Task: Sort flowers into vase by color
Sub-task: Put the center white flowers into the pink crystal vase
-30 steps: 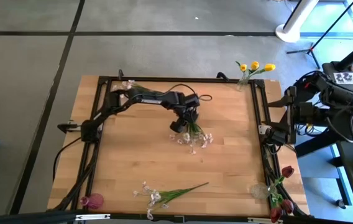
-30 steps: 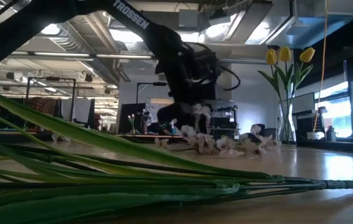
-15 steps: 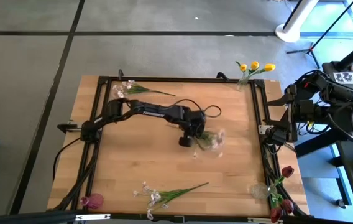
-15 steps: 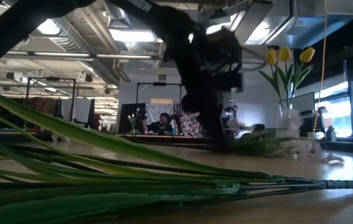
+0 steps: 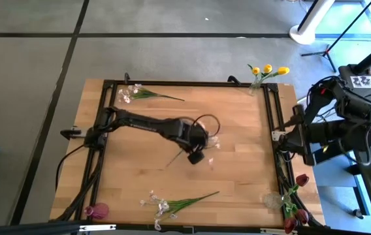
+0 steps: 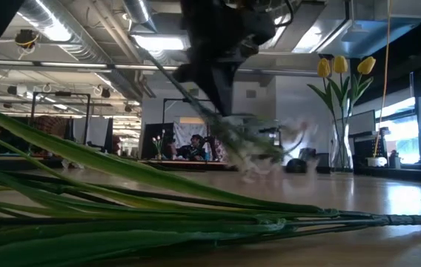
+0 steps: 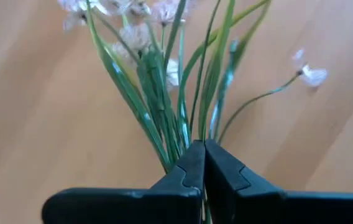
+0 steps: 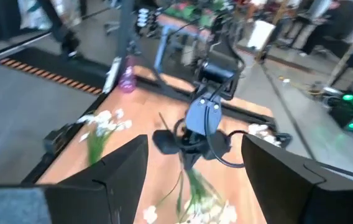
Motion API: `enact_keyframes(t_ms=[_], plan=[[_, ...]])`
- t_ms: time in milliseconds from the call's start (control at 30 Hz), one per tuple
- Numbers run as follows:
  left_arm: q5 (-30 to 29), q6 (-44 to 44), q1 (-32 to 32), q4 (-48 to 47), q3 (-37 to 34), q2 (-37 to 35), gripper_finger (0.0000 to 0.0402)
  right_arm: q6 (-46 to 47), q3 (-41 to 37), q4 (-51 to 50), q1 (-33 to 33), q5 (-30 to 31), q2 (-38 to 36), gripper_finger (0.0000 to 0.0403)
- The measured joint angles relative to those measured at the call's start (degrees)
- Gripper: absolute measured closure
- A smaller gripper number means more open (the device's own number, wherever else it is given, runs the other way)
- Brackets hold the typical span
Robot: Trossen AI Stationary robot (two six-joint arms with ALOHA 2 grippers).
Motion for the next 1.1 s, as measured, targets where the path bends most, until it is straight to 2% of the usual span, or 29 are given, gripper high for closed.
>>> enact_keyframes(t_ms=[200,433,600,867,1000,1100], plan=[[2.65,-10.0,-4.48,-1.7,-1.71,0.54,0.0371,0.92,0.0,0.02,0.0,-6.25,3.21,0.0143],[7.35,-17.66,-0.91,1.31,-6.1,0.56,0.0299,3.73,0.0,0.0,0.02,-10.52,6.27,0.0143],[10.71,-23.14,-0.23,1.21,-6.74,0.56,0.0263,6.4,0.0,-0.02,0.0,-12.61,6.88,0.0143],[7.14,-31.09,-6.31,7.82,-11.05,1.32,0.0235,6.66,0.0,-0.04,0.0,-12.94,6.86,0.0143],[4.09,-30.39,-7.91,10.32,-14.31,2.71,0.0234,6.69,-0.01,-0.1,0.0,-12.98,6.7,0.0143],[1.0,-28.69,-9.49,16.37,-17.13,2.48,0.0234,6.69,-0.02,-0.13,0.0,-12.98,6.34,0.0143]])
